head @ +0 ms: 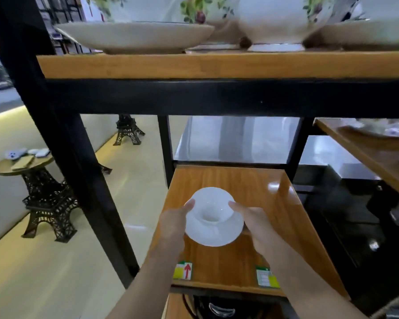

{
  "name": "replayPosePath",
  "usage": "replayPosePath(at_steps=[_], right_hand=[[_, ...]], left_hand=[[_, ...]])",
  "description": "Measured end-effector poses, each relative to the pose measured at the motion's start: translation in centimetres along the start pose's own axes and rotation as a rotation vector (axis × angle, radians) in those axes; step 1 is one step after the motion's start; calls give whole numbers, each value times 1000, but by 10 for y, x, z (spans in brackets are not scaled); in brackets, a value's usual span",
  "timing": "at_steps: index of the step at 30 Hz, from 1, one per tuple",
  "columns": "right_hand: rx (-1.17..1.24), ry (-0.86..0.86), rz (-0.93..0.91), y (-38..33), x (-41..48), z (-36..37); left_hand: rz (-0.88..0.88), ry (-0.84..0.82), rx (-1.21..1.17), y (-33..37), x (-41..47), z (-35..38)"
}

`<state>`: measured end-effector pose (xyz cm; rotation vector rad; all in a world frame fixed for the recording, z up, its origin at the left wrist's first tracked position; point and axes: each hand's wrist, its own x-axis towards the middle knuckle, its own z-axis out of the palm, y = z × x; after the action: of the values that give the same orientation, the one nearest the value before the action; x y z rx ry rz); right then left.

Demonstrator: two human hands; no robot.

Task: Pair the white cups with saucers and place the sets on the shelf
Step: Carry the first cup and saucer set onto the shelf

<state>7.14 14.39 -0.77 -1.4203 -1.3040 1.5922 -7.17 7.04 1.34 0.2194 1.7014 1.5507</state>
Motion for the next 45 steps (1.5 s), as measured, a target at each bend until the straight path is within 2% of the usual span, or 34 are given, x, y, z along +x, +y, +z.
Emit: replayPosePath(at_steps=[9, 19, 24, 27, 30, 37, 41, 45], right_hand=[[-67, -9, 53, -8, 30, 18], [-137, -22, 47, -4, 39, 16], [-262, 0, 5, -1, 40, 17], [-412, 91, -83, -4, 36, 15], [-524, 194, -174, -4, 29, 8], [-725, 185, -332, 11, -17, -23], [-833, 180, -404, 32, -47, -45], [-920, 213, -477, 49, -86, -72]], left_hand=[[-79, 57, 53, 4, 46, 6], [-27, 4, 114, 0, 59, 5], [28, -47, 268, 3, 60, 2], [61, -83, 325, 2, 57, 0], [181, -80, 470, -4, 57, -4], [664, 33, 892, -17, 23, -11], [841, -15, 997, -34, -9, -3], [973, -89, 996, -57, -47, 9]])
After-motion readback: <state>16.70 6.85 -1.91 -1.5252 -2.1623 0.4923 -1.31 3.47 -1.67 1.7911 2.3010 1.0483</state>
